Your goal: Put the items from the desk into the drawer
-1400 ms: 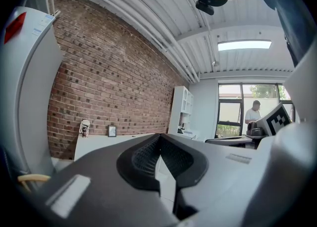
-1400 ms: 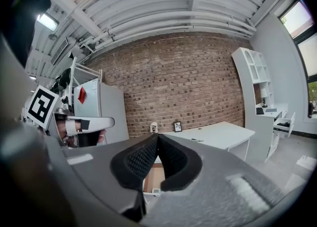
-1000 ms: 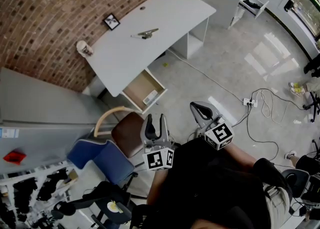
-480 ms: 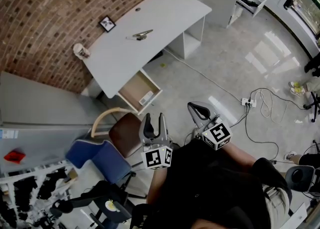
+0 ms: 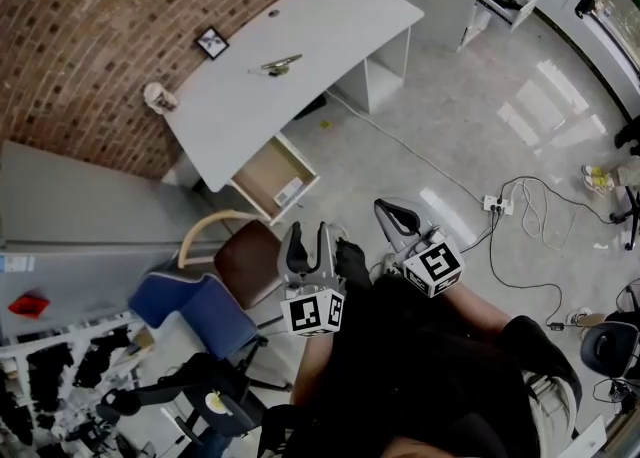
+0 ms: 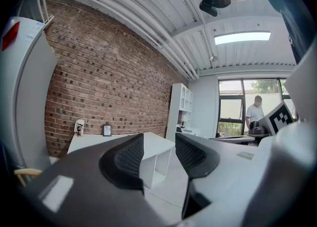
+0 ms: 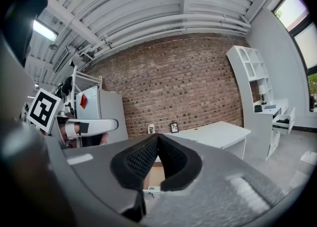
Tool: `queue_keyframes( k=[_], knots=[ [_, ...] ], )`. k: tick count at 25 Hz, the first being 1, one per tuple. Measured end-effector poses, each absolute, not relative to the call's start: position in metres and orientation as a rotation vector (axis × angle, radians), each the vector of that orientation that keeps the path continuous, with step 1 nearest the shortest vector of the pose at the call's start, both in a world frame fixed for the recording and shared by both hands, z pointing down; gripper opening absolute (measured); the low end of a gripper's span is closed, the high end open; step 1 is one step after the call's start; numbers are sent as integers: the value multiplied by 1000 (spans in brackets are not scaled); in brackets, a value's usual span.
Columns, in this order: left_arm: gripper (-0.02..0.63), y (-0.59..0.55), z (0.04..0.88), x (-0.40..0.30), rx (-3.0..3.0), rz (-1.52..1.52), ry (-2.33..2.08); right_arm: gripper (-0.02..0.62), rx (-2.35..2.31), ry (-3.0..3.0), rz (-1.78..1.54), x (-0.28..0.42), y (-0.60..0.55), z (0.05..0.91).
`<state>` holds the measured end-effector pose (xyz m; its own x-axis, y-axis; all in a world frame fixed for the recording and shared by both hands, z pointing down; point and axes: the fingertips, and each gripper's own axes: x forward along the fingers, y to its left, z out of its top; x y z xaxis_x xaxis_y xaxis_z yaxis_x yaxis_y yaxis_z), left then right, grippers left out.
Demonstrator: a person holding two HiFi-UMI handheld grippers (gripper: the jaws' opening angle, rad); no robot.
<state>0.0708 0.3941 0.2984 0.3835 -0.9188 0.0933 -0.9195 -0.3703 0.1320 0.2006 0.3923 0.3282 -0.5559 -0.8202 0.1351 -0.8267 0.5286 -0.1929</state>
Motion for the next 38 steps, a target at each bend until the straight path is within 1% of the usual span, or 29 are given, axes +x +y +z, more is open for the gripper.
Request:
queue_keyframes(
  k=[8,15,28,38],
  knots=[
    [209,341,305,74,2465,0,-1654,3,1468,-2697,379,206,347,336],
    [213,264,308,70,2468,-6,-1635,3,1476,-2684,366,202,274,334],
    [218,121,313,39,2464,23,-1541,3,1553,-2616,397,169,138,327],
    [225,48,331,9,2474,46,-1521,3,1575,-2582,408,140,71,336]
  ],
)
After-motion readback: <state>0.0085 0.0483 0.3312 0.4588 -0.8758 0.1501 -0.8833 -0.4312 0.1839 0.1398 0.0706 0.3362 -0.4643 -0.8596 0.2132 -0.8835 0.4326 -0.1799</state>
